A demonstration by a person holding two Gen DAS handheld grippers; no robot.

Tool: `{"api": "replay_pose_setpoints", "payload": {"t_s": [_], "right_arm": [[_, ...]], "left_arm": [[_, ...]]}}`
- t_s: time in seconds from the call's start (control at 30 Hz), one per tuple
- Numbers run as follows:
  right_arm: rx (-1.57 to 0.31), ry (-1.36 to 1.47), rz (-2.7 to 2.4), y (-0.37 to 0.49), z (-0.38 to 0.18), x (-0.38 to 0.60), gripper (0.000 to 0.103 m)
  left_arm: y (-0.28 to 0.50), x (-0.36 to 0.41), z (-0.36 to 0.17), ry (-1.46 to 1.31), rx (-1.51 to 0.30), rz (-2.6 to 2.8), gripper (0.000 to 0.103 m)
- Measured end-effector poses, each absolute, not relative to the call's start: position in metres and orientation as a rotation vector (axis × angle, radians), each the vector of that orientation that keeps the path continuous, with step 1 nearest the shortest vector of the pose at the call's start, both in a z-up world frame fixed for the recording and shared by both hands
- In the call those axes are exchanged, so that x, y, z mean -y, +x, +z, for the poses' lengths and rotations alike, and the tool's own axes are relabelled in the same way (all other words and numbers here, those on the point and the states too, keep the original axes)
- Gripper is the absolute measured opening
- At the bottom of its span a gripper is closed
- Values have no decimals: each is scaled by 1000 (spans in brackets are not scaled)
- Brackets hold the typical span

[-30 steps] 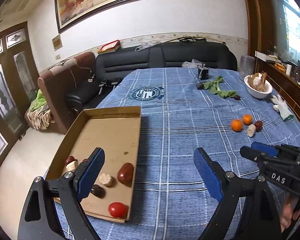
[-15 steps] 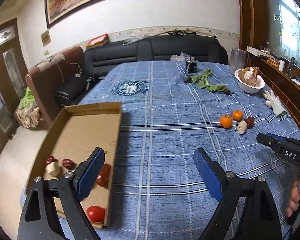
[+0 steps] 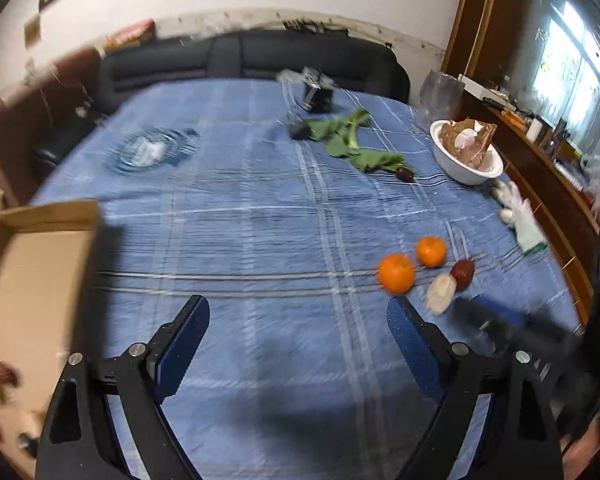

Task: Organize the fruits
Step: 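Grasp a mandarin orange with the left tool while the right tool grasps the beige round cake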

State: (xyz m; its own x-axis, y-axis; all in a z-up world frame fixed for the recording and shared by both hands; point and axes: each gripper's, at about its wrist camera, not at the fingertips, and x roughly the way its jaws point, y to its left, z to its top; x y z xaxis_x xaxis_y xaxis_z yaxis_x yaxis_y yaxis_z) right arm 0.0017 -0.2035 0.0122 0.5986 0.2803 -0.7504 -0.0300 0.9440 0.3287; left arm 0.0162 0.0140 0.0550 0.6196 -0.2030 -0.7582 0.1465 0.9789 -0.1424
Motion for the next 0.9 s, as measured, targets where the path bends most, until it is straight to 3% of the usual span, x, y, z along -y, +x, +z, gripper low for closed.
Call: {"api": "replay_pose_setpoints", "payload": {"t_s": [0.23,0.37,0.57,0.7,0.9], "right_arm": [[-900,261,153,15,5,192,41],[-882,262,158,17,3,193,41],[-864,234,156,19,2,189,41],[-875,212,152,22,-3,184,41],[-866,193,145,22,-3,182,40]], "left_arm": [[67,13,25,-170,-971,-274,88],[80,27,15,-186,-1004,-320,77],[81,40,7,-170,-995,-367,71],[80,45,7,-176,-984,-414,54],[74,55,10,-118,-953,-434,47]]}}
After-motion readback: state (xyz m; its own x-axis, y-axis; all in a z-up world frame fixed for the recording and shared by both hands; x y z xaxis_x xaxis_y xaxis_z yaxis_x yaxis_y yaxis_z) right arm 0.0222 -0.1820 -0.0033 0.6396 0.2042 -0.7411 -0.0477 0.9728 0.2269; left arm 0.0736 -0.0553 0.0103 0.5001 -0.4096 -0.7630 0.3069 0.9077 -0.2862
